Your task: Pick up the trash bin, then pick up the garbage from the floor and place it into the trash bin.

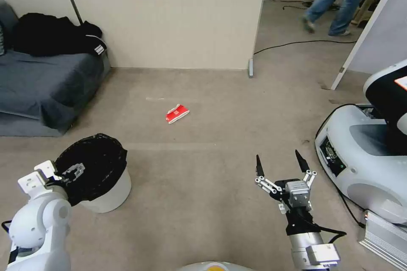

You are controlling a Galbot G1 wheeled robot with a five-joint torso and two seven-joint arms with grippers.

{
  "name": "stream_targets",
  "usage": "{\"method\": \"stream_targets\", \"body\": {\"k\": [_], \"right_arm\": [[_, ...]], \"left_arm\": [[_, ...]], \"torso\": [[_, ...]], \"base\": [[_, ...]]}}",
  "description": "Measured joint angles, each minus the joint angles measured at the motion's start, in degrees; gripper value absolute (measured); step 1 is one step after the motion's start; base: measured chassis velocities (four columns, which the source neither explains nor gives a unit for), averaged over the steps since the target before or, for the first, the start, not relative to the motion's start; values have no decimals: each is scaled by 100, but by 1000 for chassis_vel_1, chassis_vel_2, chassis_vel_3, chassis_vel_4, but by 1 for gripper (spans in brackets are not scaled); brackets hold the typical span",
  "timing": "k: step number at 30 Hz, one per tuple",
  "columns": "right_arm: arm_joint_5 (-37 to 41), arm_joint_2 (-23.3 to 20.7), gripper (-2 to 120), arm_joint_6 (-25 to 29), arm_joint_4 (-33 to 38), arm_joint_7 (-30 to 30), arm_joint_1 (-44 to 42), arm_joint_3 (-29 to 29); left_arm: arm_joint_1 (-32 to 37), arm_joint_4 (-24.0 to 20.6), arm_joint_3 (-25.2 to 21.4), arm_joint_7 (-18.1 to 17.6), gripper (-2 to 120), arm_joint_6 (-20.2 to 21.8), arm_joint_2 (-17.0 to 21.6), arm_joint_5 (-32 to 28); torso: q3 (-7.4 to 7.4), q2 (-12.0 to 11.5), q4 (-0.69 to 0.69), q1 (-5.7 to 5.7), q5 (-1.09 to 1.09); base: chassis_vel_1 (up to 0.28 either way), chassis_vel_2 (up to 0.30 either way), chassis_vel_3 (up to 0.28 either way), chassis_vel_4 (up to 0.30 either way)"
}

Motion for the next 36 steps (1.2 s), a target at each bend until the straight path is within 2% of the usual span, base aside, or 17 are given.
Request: {"method": "stream_targets", "body": {"k": [4,11,21,30,33,36], "right_arm": [[-1,0,100,0,14,-4,0,-8],[-1,0,100,5,18,-6,0,0],[-1,0,100,24,8,-9,-2,15],[-15,0,100,60,-27,-20,-11,29],[-23,0,100,64,-30,-23,-11,26],[-29,0,100,66,-32,-26,-11,25]], "left_arm": [[17,35,-52,6,93,0,-4,40],[18,361,-82,23,93,0,-74,196],[-213,1004,-211,46,93,-1,71,225],[-541,1566,-5,28,96,-1,116,8],[-612,1688,71,15,93,-2,102,-70],[-689,1813,123,-15,81,-16,71,-86]], "torso": [[0,0,0,0,0],[0,0,0,0,-2],[0,0,0,0,-2],[0,0,0,0,-1],[0,0,0,0,-1],[-1,1,4,0,10]], "base": [[0,0,0,0],[0,0,0,0],[0,0,0,0],[0,0,0,0],[0,0,0,0],[0,0,0,0]]}}
